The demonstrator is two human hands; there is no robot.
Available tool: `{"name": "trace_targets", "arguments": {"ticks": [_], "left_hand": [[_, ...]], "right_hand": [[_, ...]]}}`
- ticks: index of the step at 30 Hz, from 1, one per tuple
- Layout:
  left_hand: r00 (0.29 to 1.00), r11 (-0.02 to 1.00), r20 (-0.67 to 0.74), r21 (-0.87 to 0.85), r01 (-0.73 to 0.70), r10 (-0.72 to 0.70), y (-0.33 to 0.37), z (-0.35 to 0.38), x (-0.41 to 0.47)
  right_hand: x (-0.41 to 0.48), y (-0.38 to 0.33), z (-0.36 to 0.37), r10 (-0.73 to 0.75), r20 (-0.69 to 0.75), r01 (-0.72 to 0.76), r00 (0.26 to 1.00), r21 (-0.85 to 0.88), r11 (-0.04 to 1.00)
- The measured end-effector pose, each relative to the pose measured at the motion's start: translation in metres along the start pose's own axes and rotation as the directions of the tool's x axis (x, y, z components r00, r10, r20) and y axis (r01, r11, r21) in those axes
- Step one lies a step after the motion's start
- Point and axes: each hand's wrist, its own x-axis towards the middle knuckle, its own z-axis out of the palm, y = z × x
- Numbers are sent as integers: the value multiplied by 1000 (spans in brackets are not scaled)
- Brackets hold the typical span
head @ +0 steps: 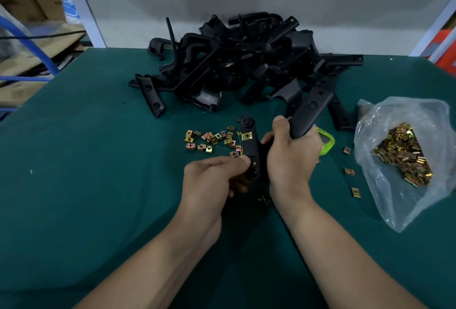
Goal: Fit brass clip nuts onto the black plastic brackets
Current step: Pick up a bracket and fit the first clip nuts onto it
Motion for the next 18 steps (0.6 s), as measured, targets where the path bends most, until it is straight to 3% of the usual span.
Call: {"name": "trace_targets", "arguments": {"ticks": [4,8,10,14,18], "left_hand": [[995,997,-66,29,-74,76,-7,4,-4],[971,978,202,137,-160,131,5,1,0],[943,973,310,152,-174,120,11,-1,4],[950,939,258,246,-240,175,5,0,-1],[912,849,199,336,-408,359,1,2,-15]], "right_hand": [[-5,1,4,-48,-14,48,999,-16,999],[3,-2,-1,82,27,-83,996,28,996],[6,-4,-5,74,38,-75,997,38,996],[1,-7,-7,23,21,-24,1000,43,999],[0,-11,-7,152,-4,-151,988,111,982]]}}
